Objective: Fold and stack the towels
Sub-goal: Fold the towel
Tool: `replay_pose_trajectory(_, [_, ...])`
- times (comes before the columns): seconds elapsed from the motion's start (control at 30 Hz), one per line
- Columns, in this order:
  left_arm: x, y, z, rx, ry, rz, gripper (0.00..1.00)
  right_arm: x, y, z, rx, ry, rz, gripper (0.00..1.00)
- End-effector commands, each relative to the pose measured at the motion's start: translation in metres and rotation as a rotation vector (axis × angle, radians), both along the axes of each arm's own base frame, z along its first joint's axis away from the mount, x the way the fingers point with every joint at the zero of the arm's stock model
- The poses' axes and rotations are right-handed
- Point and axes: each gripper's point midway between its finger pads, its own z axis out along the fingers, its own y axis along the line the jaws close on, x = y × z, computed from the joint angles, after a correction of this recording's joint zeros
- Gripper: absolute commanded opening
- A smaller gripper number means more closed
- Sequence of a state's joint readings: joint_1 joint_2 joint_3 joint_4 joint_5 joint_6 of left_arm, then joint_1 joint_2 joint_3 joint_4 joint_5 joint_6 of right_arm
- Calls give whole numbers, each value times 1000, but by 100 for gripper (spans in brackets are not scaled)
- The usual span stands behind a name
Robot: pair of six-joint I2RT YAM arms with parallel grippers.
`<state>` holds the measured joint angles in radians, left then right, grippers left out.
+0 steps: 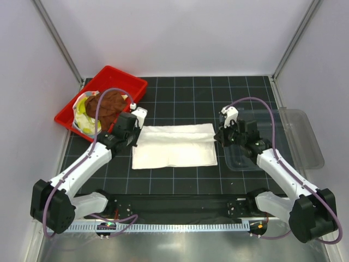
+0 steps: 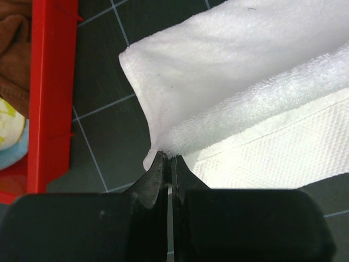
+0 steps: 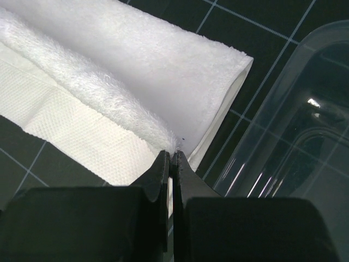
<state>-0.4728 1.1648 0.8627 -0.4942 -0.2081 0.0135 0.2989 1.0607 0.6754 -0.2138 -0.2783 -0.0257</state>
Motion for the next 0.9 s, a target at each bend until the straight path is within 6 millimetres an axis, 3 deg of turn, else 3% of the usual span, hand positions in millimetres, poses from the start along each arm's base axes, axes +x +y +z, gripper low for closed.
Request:
replay_pose_trajectory(0.0, [-4, -3, 1, -46, 10, 44, 0, -6, 3, 4, 30, -4, -24, 1])
replay_pose_trajectory(0.23, [-18, -5, -4, -56, 28, 57, 1, -18, -2, -5, 10, 46, -59, 2])
replay_pose_trajectory(0.37, [-22, -11, -2, -84, 43, 53, 10, -26, -4, -8, 2, 75, -72, 6])
replay_pose_trajectory(0.47, [-25, -9, 4, -93, 28, 72, 22, -31, 1, -1, 45, 83, -79, 16])
replay_pose_trajectory(0.5, [-26, -5, 7, -83, 25, 83, 25, -31, 1, 6, 59, 70, -82, 24])
replay_pose_trajectory(0.53, [-26, 8, 13, -40, 1, 130, 30, -35, 3, 9, 80, 81, -79, 27])
replay_pose_trajectory(0.67, [-28, 28, 41, -23, -99, 201, 39, -44, 13, 31, 141, 87, -36, 36])
replay_pose_trajectory(0.77, [-27, 17, 63, -159, -148, 225, 48, -42, 23, 53, 241, 99, -64, 47])
replay_pose_trajectory(0.87, [-22, -17, 70, -380, -139, 209, 50, -24, 34, 63, 344, 150, -204, 48])
